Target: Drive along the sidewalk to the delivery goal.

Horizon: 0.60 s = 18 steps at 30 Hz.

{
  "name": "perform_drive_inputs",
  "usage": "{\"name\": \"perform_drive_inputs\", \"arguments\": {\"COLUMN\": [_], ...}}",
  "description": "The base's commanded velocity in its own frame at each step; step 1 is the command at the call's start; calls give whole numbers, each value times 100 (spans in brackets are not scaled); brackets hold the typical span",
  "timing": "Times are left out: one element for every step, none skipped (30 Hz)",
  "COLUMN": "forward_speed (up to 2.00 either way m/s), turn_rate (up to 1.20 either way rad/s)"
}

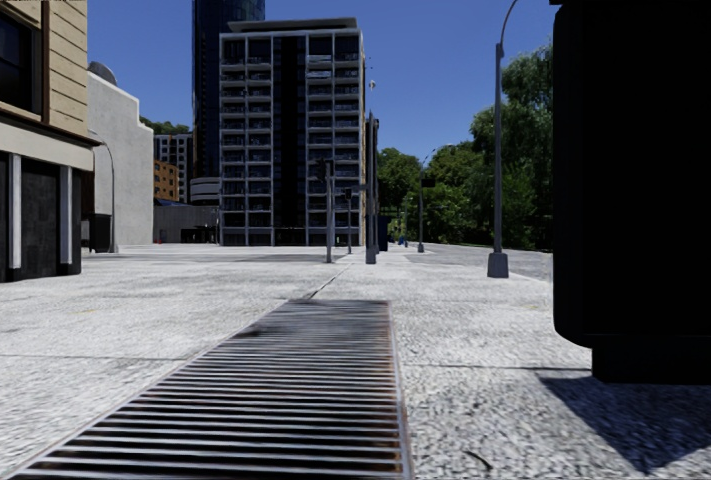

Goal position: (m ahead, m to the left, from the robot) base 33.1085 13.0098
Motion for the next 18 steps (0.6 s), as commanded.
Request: {"name": "perform_drive_inputs", "arguments": {"forward_speed": [200, 200, 200, 200, 200, 200, 200, 200, 200, 200, 200, 200, 200, 200, 200, 200, 200, 200], "turn_rate": [-22, -8, -8, 0, 0, 0, 0, 0, 0, 0, 0, 0, 0, 0, 0, 0, 0, 0]}}
